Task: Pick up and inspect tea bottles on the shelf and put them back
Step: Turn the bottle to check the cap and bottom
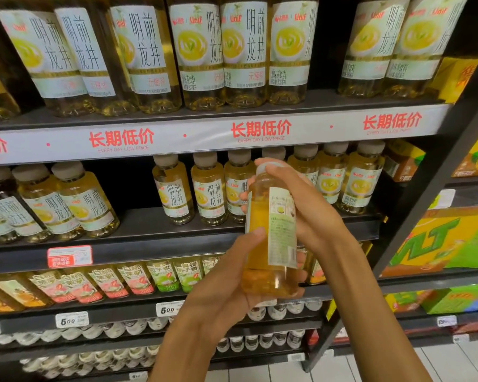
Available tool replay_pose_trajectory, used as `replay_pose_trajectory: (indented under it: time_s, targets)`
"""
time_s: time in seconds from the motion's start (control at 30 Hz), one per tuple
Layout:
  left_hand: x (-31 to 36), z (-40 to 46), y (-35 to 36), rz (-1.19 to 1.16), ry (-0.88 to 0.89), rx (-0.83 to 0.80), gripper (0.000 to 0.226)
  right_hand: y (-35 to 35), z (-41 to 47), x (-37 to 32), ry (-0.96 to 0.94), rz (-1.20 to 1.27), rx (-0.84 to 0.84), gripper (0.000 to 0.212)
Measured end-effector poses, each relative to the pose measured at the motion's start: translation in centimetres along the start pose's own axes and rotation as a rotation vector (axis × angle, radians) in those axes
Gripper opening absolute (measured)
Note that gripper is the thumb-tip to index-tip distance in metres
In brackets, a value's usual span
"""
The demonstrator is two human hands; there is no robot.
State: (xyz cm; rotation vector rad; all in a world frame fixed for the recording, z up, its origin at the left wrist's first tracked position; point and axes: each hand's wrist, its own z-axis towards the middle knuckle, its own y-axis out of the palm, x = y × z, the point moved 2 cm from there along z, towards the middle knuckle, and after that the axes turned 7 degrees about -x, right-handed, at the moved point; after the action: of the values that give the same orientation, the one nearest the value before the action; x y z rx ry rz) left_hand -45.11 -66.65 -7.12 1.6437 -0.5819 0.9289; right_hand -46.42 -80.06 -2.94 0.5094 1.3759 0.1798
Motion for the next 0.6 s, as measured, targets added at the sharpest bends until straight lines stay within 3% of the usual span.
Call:
replay_pose_trajectory:
  time_s: [0.17, 0.23, 0.3, 0.37, 0.47, 0.6]
  targets:
    - [0.3, 0.0, -0.3, 0.36, 0.069, 0.161, 0.039, -0.3, -0.5, -0.3, -0.018, -0.232, 0.051, 0.023]
    - [0.4, 0.3, -0.1, 0.508, 0.14, 0.202, 0.042, -0.1, -0.9, -0.5, -0.06, -0.329, 0.064, 0.035]
    - [0.3, 0.4, 0.1, 0.559, 0.186, 0.212, 0.053, 0.1, -1.1, -0.7, -0.117, -0.335, 0.074, 0.041]
    - [0.3, 0.5, 0.2, 0.593, 0.201, 0.171, 0.07, 0.0, -1.2, -1.0, -0.18, -0.285, 0.067, 0.034]
    - [0.7, 0.2, -0.2, 0.565, 0.168, 0.062, 0.083, 0.0, -1.2, -1.8, -0.257, -0.103, -0.037, 0.023]
    - [0.6, 0.2, 0.0, 0.574, 0.081, -0.069, 0.082, 0.9, -1.8, -2.9, -0.377, 0.027, -0.321, 0.038]
